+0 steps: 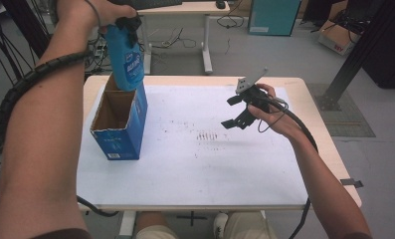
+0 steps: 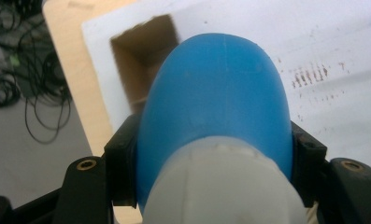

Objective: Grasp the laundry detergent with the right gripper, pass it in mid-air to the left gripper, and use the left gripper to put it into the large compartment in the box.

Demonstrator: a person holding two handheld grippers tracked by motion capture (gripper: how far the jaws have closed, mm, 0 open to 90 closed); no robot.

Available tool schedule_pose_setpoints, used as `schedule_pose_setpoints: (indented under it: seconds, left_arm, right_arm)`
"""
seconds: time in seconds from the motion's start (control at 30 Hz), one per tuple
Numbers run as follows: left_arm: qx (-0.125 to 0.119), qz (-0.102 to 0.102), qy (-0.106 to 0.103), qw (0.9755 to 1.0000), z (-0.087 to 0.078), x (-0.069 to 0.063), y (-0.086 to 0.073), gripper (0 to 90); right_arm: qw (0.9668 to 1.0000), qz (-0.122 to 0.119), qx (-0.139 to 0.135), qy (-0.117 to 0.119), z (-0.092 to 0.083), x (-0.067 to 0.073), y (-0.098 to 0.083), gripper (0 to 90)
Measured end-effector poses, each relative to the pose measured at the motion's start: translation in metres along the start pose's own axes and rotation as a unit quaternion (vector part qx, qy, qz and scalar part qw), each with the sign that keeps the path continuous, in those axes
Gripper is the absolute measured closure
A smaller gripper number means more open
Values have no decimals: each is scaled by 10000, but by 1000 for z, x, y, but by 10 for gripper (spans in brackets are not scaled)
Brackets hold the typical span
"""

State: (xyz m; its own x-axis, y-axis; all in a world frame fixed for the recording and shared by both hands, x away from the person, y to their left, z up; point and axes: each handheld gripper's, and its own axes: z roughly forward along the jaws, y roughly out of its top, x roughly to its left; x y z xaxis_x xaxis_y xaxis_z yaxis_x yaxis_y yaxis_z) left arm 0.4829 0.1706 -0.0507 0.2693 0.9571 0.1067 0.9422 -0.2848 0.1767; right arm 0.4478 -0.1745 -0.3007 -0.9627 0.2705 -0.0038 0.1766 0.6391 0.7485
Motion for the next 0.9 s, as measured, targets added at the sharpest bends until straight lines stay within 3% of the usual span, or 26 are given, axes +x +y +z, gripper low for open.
schedule_pose_setpoints:
  seconds: [0.03, 0.1, 0.13, 0.17, 0.23, 0.27, 0.33, 0.4, 0.57, 0.63, 0.7, 0.8, 0.9]
  left_arm:
    - [0, 0, 0, 10000, 0, 0, 0, 369]
    - [-16, -302, 41, 9995, -3, 8, -7, 369]
    - [-16, -302, 41, 9995, -3, 8, -7, 370]
    - [-38, -475, 46, 9989, -4, 14, -11, 370]
    - [-29, -547, 43, 9985, -4, 17, -13, 369]
    - [-38, -702, 46, 9975, -4, 20, -16, 369]
    - [-11, -752, 38, 9972, -4, 22, -18, 369]
    - [-17, -946, 26, 9955, -2, 26, -21, 370]
    - [-21, -1129, -22, 9936, 1, 32, -26, 370]
    - [-35, -1277, -71, 9918, 5, 36, -29, 369]
    - [-7, -1222, -59, 9925, 6, 39, -30, 369]
    - [37, -1410, -96, 9900, 14, 44, -34, 370]
    - [49, -1455, -89, 9893, 17, 45, -35, 370]
  right_arm:
    - [10000, 0, 0, 0, 0, 0, 0, 46]
    - [10000, -71, 39, 18, -1, 2, 3, 47]
    - [10000, -61, 30, 13, -1, 3, 4, 47]
    - [10000, -70, 18, 6, -1, 4, 4, 47]
    - [10000, -94, 11, 1, -2, 5, 6, 47]
    - [9999, -136, 31, -2, -3, 6, 6, 47]
    - [9998, -176, 46, 1, -4, 8, 7, 47]
    - [9998, -192, 62, -5, -6, 9, 8, 47]
    - [9997, -242, 63, -68, -12, 10, 9, 47]
    - [9996, -236, 78, -98, -14, 10, 9, 46]
    - [9995, -269, 87, -131, -16, 10, 10, 47]
    - [9994, -273, 105, -197, -18, 10, 11, 47]
    - [9992, -324, 134, -205, -19, 11, 12, 47]
